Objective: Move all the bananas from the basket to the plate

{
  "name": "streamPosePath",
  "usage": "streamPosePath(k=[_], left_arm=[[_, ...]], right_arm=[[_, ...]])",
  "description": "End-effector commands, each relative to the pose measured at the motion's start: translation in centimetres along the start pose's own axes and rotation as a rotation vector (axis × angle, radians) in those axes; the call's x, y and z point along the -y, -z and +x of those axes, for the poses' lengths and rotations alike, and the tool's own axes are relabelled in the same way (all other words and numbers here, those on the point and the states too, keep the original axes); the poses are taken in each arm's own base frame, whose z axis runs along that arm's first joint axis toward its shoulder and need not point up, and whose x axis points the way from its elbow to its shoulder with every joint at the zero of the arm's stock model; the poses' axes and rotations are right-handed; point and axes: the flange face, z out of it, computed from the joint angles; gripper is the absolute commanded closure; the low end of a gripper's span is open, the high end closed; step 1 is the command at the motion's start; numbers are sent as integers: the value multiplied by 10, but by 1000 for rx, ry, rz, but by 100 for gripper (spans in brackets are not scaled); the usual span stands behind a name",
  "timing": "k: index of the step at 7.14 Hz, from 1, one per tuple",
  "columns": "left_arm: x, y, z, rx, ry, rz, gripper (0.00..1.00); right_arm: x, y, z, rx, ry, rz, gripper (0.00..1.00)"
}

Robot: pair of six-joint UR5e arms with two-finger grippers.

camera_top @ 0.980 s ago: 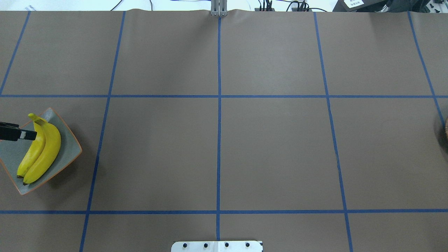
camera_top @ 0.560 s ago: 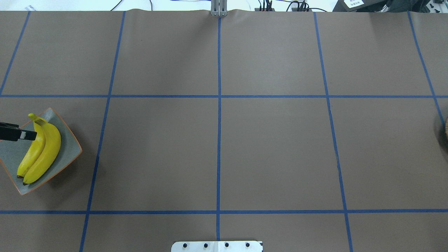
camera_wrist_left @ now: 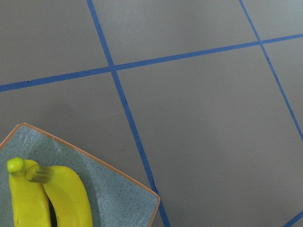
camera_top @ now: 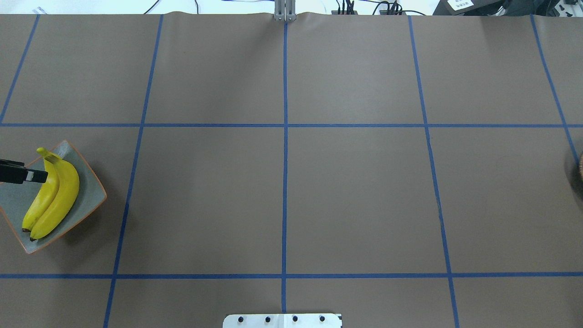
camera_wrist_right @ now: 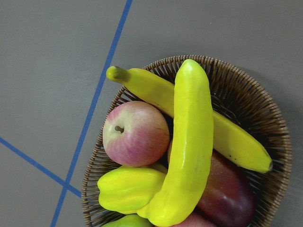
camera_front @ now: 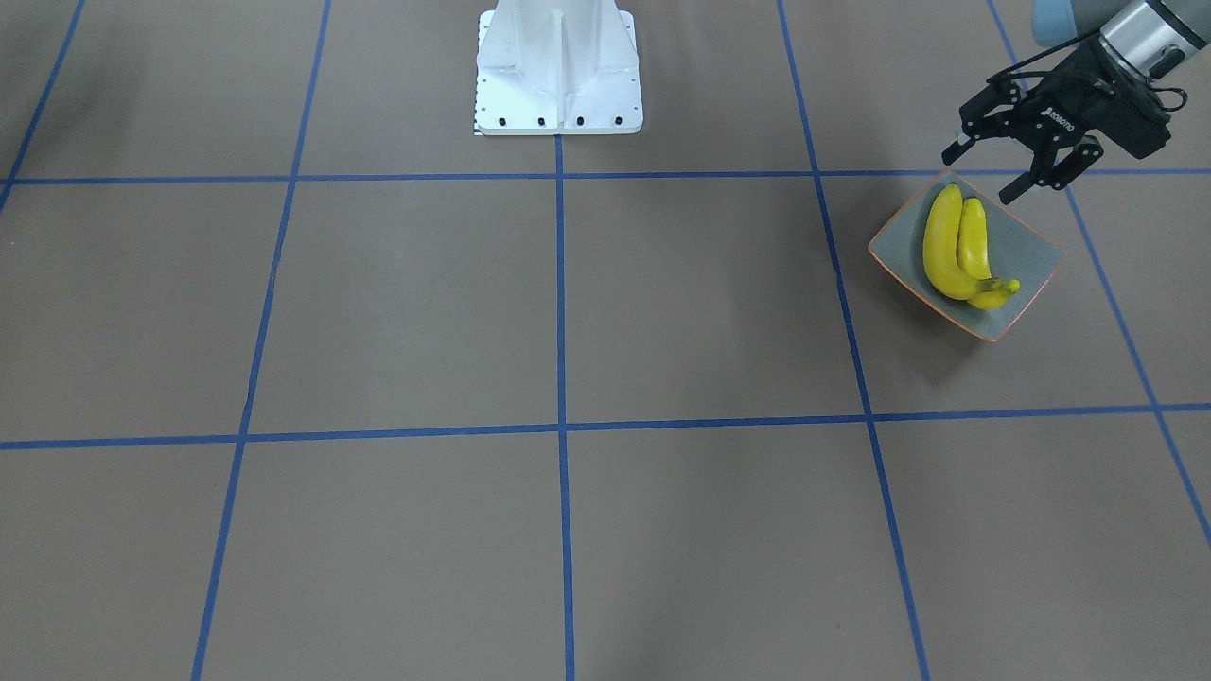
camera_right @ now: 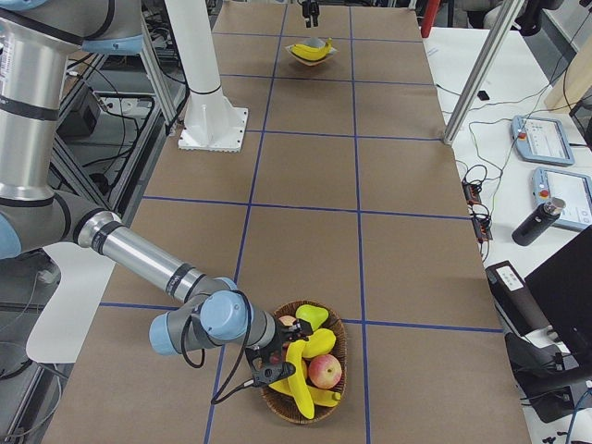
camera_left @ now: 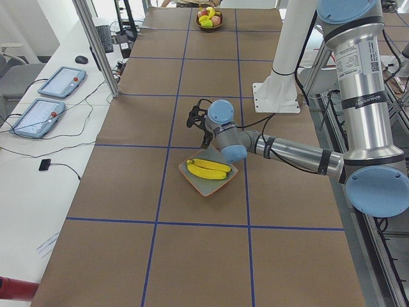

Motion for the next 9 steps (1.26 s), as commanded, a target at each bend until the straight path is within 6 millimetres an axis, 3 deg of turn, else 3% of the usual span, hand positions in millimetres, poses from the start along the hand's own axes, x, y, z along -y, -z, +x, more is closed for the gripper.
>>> streamPosePath(k=[1,3,7,8,9], left_arm=[[0,-1,-1,1,2,-1,0],[0,-1,-1,1,1,-1,0],[6,-2,4,-7,-10,7,0],[7,-2,4,-7,-10,7,0],[7,-2,4,-7,-10,7,0]], right_arm=[[3,-34,-5,-58,-8,-11,0],[8,-54,-12,-86,24,27,0],[9,-71,-18,-120,47,61,3],[8,-74,-17,-126,52,57,8],[7,-75,-17,-128,58,53,34]])
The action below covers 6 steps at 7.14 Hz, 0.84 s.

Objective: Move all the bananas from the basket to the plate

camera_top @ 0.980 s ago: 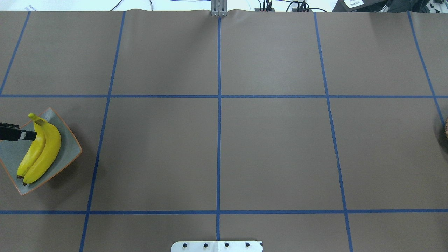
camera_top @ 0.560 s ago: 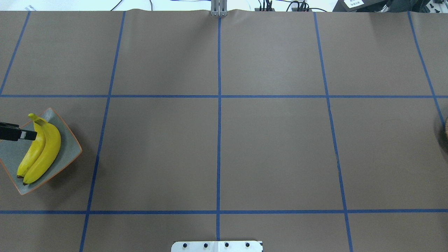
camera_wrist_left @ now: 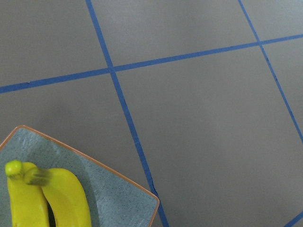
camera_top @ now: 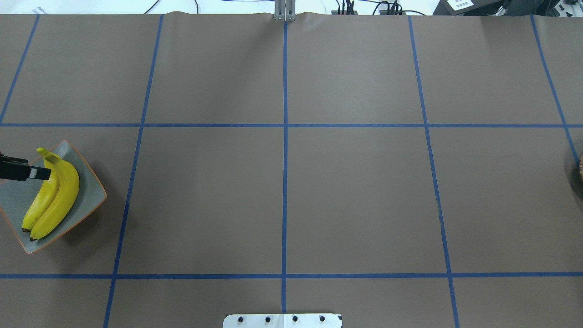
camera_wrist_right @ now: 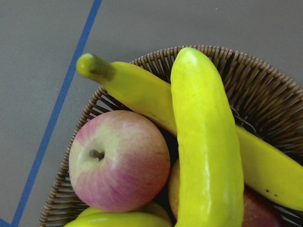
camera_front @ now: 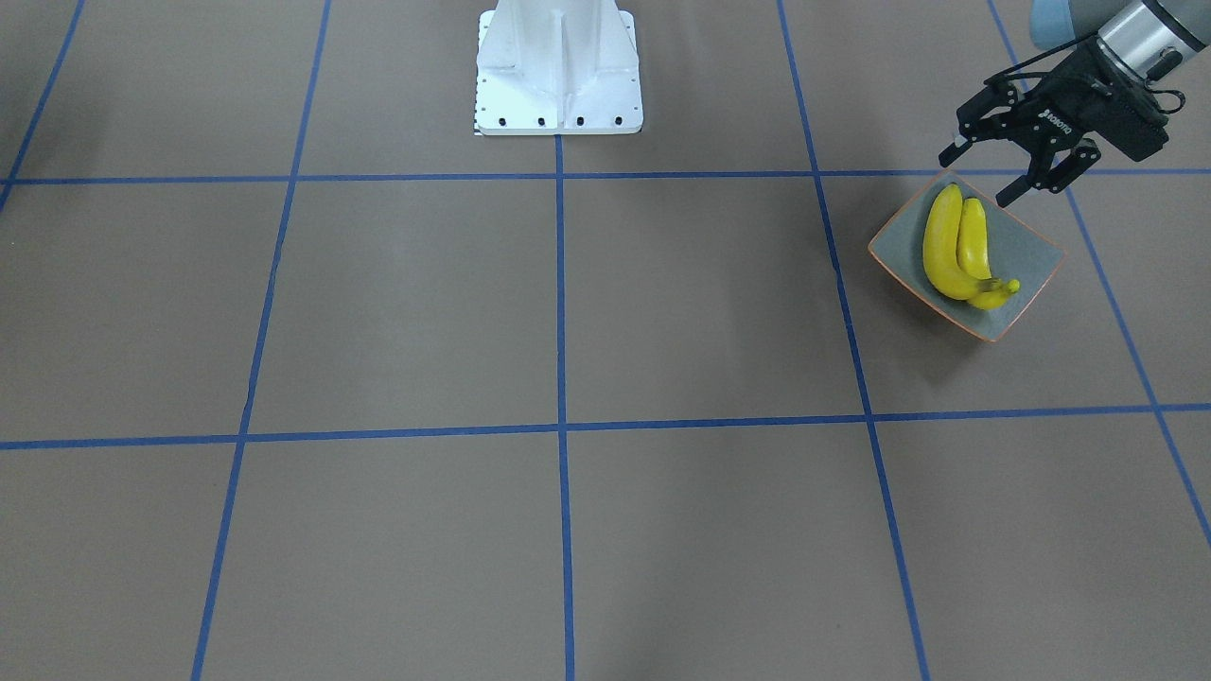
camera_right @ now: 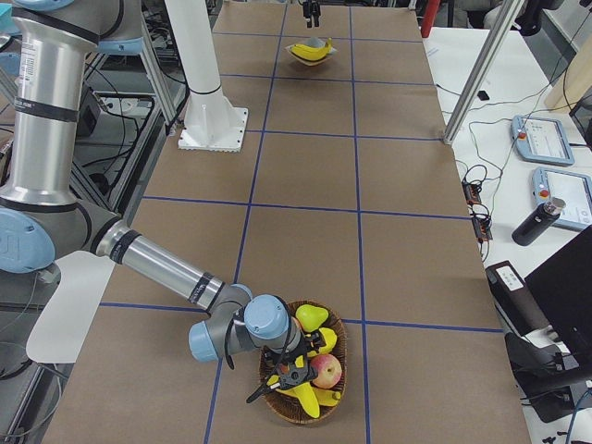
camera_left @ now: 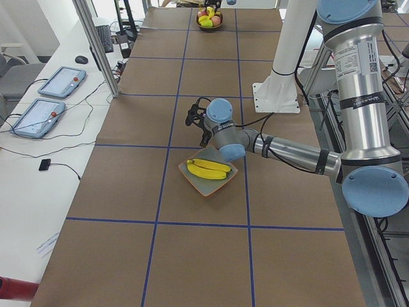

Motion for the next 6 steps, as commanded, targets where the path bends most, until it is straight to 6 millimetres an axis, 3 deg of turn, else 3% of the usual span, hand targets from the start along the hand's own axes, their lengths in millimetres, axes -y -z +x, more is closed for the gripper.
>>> streamPosePath(k=[1,2,5,6], left_arm=[[2,0,1,-2,-3,2,0],[2,0,2,-3,-4,2,0],[4,0,3,-6,-5,6,0],[3,0,3,-6,-4,4,0]], right_arm=[[-3,-1,-3,0,18,-4,67],[-7,4,-11,18,34,-2,100],[-30,35,-29,90,113,3,100],[-35,54,-35,129,179,13,100]])
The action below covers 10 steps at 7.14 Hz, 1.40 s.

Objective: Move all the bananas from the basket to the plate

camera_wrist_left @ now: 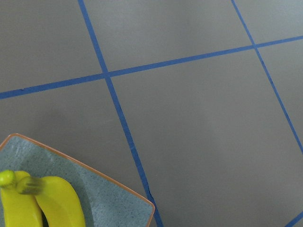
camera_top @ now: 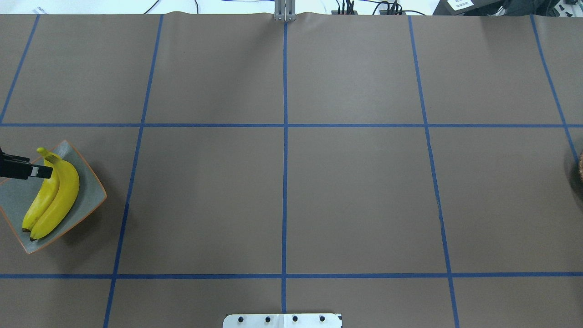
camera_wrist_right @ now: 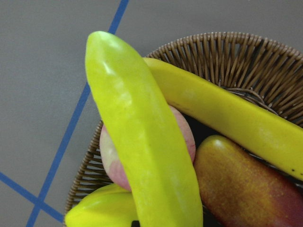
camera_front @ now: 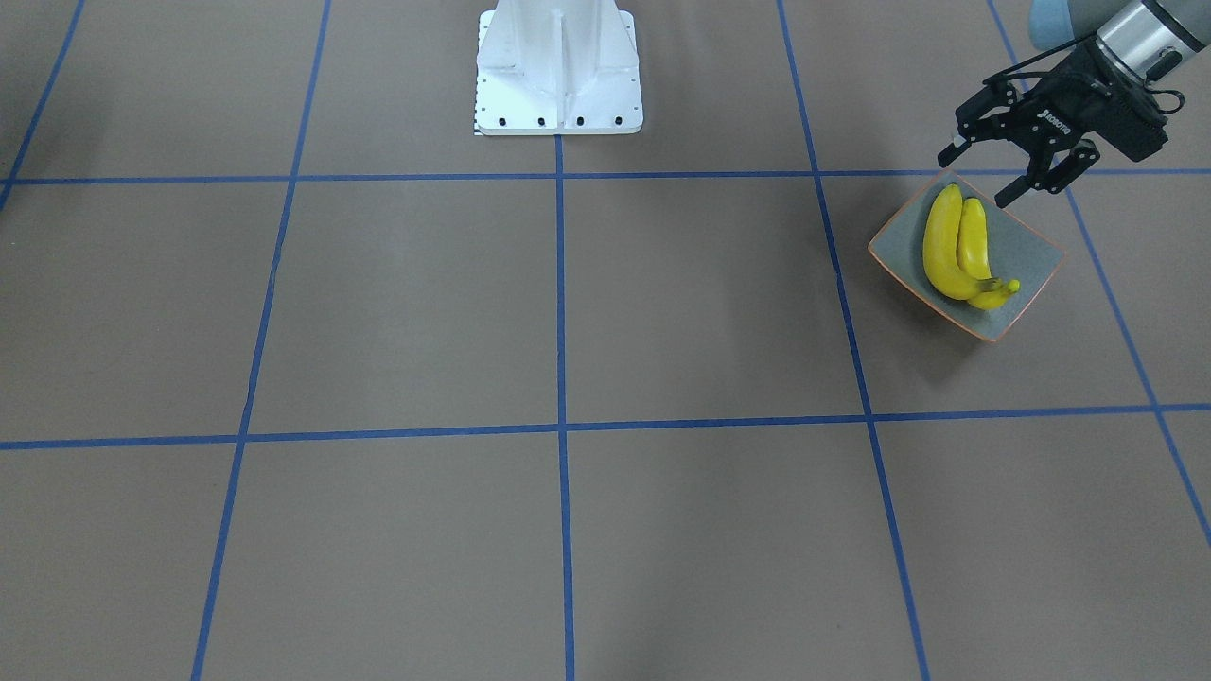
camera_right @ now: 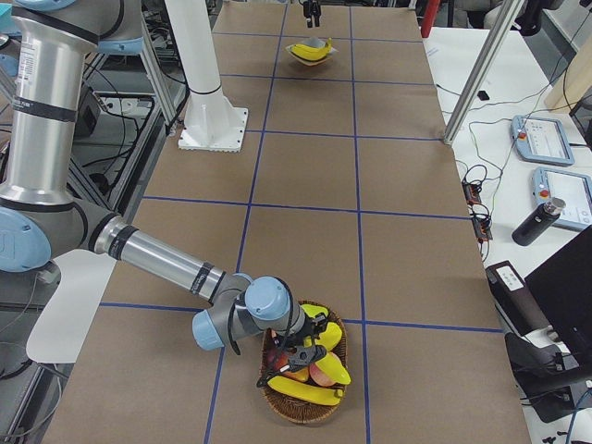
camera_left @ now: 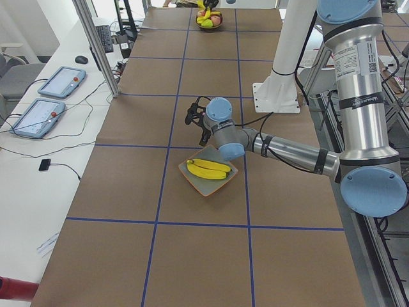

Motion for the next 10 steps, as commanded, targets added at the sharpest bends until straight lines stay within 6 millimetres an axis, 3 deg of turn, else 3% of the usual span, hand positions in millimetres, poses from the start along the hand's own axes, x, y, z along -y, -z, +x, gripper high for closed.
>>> streamPosePath(k=[1,3,4,5,6,9,10], left_arm=[[0,-1,-1,0,2,-2,0],[0,-3,-5,5,7,-4,0],[0,-4,-6,5,8,-6,0],[-1,-5,-8,8,13,-9,0],[-1,-6,-10,11,15,-9,0],[6,-7,-4,0,11,-2,0],[10,-8,-1,-6,5,4,0]], right_arm=[[-13,41,-29,88,179,40,100],[-34,76,-84,181,307,79,100],[-40,88,-138,240,373,74,100],[-65,83,-197,276,473,49,100],[-94,67,-228,282,544,22,100],[-174,94,-320,421,860,6,100],[-225,96,-367,489,949,-20,100]])
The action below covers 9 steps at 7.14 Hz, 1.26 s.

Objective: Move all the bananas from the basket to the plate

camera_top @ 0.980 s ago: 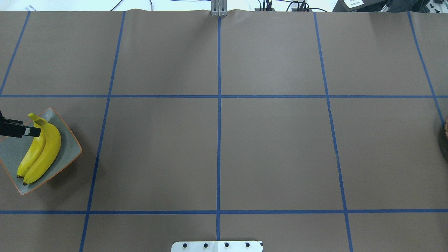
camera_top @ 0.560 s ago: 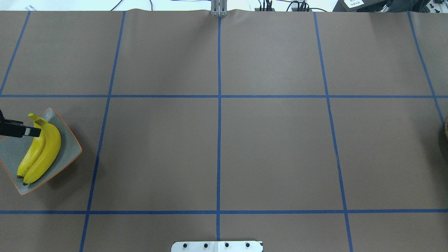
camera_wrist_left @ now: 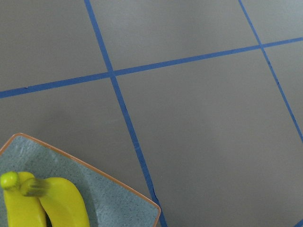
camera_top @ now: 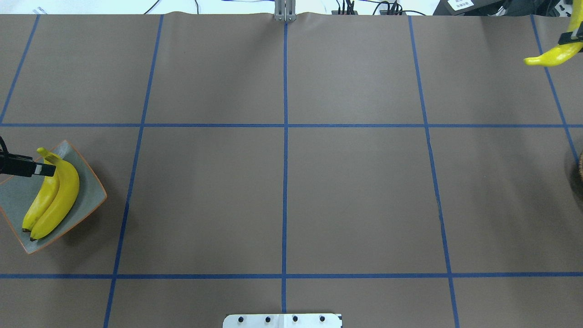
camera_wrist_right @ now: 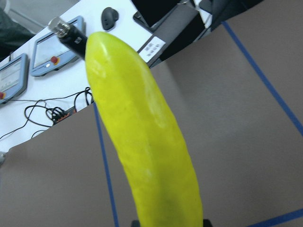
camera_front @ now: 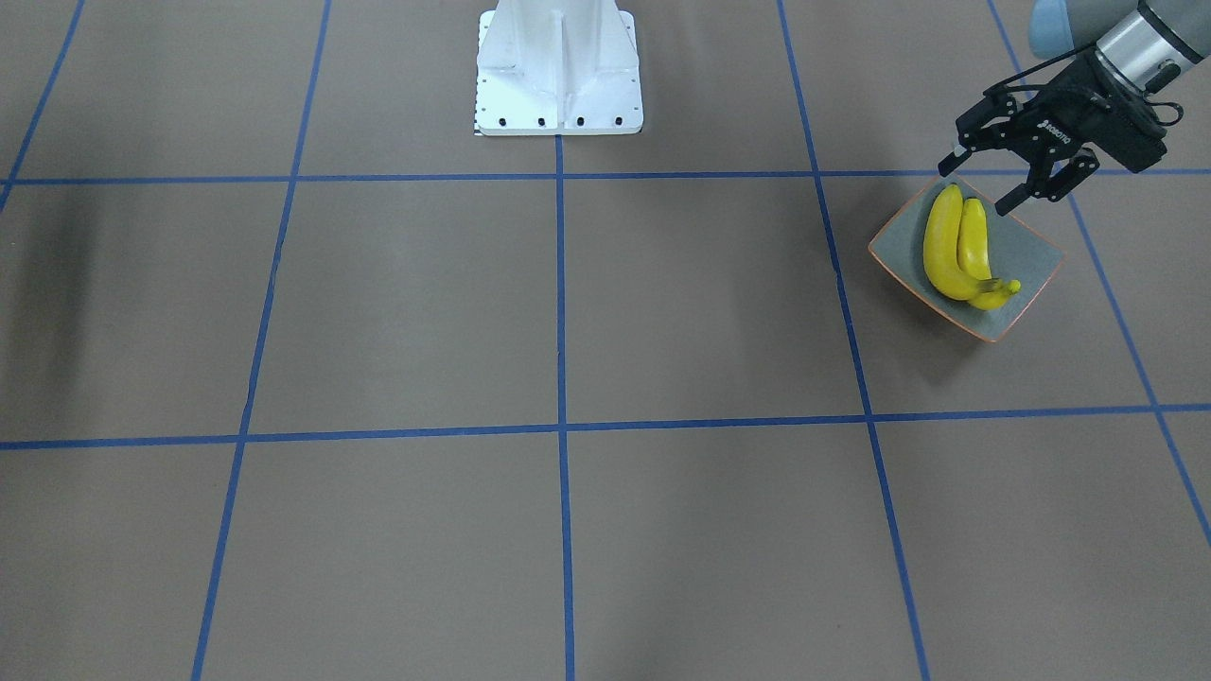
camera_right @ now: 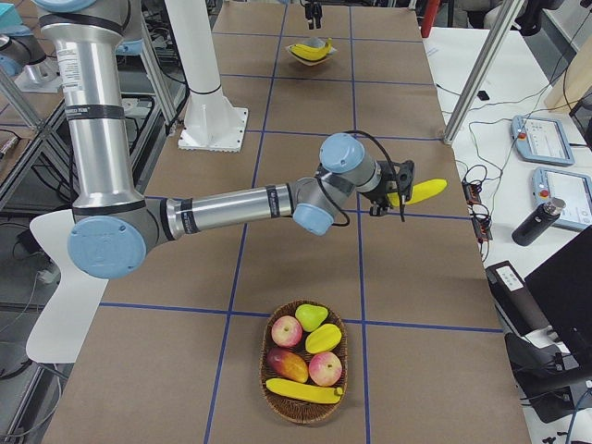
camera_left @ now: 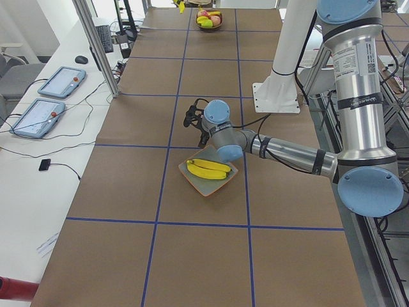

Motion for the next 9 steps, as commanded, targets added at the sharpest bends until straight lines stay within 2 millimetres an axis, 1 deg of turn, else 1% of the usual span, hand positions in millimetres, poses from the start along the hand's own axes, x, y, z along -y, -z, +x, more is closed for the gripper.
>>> streamPosePath(k=[1,2,3,4,5,6,7,8,9], left_arm=[[13,-1,12,-18,-21,17,0],[26,-2,24,-35,-46,33,0],[51,-4,48,-70,-92,64,0],[74,-5,74,-108,-55,87,0],[106,-5,109,-166,46,113,0],[129,-4,135,-210,134,126,0],[148,-7,154,-236,211,143,0],[157,-12,165,-248,314,175,0],[160,-24,177,-257,397,195,0]], right_arm=[[-5,-40,-123,132,151,-12,100],[-25,-64,-157,158,198,-30,100],[-52,-96,-194,168,221,-71,100],[-57,-109,-220,129,207,-98,100],[-73,-123,-244,87,194,-145,100],[-102,-132,-263,53,201,-159,100],[-137,-136,-291,5,218,-142,100],[-163,-135,-327,-54,231,-132,100],[-188,-136,-356,-99,248,-114,100]])
